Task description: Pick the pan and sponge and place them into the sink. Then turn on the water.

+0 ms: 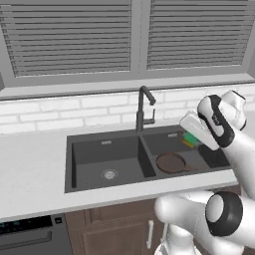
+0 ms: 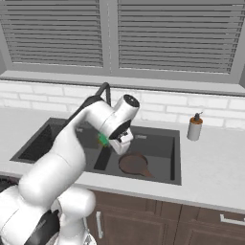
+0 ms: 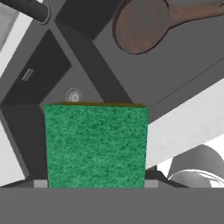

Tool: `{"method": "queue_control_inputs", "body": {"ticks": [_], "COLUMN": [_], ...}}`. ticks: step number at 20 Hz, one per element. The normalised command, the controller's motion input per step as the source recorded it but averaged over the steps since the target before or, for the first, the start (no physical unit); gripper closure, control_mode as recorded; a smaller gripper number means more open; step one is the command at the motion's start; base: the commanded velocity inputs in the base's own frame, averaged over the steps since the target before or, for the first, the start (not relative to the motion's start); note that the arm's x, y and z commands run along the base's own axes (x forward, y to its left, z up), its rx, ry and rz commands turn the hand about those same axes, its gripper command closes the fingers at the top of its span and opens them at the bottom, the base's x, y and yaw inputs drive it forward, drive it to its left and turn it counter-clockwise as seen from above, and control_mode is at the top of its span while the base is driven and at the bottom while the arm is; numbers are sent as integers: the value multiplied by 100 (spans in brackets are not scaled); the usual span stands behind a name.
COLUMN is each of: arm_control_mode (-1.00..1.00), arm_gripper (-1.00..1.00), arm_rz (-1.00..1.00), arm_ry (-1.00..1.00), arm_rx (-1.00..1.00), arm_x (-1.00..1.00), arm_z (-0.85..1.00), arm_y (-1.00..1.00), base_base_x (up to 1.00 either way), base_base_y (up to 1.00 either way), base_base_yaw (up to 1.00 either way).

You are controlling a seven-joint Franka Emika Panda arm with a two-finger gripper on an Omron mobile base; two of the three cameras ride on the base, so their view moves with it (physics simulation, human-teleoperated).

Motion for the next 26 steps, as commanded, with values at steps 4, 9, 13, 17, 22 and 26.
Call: {"method": "queue_control_inputs", "body": {"ticks": [4, 9, 13, 17, 22, 26], "arm_control_mode": [-100, -100, -100, -100, -100, -100], "arm_gripper": [100, 100, 100, 100, 100, 100], "arm_rz": [0, 0, 2, 1, 1, 0], "arm_ry": [20, 22, 14, 13, 10, 8], "arm_rx": [0, 0, 0, 0, 0, 0], "arm_x": [67, 57, 36, 41, 38, 36], "arm_z": [-24, -46, -61, -67, -68, -59], "arm_y": [-14, -27, -36, -24, -29, -31], "base_base_x": [0, 0, 0, 0, 0, 0], "base_base_y": [0, 0, 0, 0, 0, 0], "base_base_yaw": [0, 0, 0, 0, 0, 0]}}
